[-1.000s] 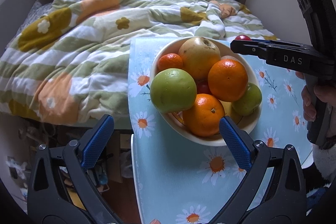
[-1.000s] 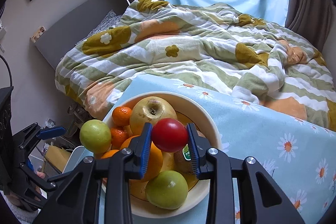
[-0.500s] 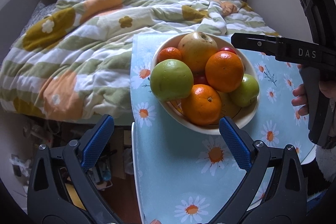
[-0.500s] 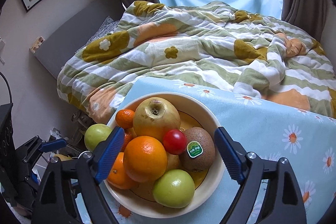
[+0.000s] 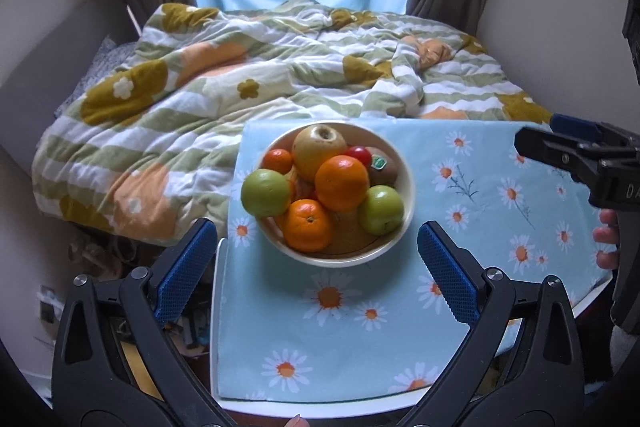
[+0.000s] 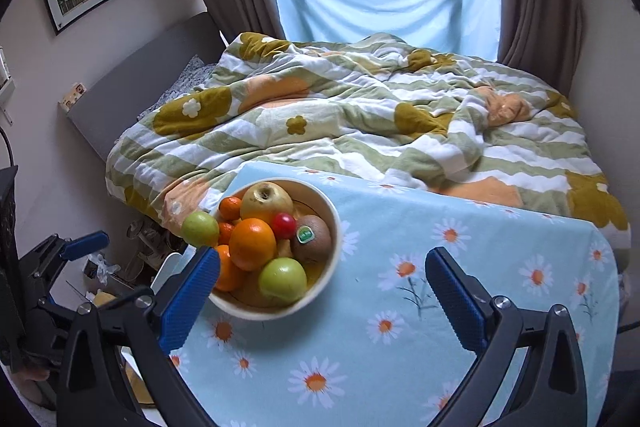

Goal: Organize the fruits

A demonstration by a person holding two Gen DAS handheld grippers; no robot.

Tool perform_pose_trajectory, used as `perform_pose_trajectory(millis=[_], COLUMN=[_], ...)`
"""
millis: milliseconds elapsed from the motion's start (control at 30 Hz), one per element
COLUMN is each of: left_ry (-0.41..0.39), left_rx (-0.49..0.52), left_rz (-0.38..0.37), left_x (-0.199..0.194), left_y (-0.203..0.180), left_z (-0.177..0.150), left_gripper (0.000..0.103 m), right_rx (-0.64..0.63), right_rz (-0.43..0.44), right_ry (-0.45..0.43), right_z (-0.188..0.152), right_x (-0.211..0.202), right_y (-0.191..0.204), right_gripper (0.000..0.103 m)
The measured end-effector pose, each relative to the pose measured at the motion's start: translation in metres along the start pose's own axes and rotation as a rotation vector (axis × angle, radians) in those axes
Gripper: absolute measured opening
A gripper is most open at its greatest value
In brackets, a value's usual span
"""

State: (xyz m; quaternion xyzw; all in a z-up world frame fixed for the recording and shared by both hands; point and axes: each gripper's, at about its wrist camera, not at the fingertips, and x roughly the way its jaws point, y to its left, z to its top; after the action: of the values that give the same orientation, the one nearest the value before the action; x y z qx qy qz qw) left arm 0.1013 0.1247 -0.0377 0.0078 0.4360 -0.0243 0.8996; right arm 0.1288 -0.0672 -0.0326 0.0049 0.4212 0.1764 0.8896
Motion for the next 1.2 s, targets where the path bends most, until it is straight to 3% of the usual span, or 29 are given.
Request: perform_pose_trajectory(millis=[433,700,1200], left_ry=[-0.061,-0.114,-0.127], left_rx=[0.018,0.015,0.037], left_rz=[-0.002,-0.002,-0.003], left_x=[-0.046,-0.063,-0.064], left_y=[-0.071,-0.083,-0.089], left_z=[-0.009,-0.018,-0.012], left_gripper=[0.103,0.103,0.103], right_rx=[0.076,0.107,0.145], right_rz=[-0.262,-0.312,-0.325], right_ry=[-0.009,-0.044,-0.063], right_z=[-0.055,-0.07,-0.071], right_x=[-0.088,-0.108,-0.113], right_y=[-0.048,-0.055,-0.062], right_gripper=[0.102,0.102,0.102])
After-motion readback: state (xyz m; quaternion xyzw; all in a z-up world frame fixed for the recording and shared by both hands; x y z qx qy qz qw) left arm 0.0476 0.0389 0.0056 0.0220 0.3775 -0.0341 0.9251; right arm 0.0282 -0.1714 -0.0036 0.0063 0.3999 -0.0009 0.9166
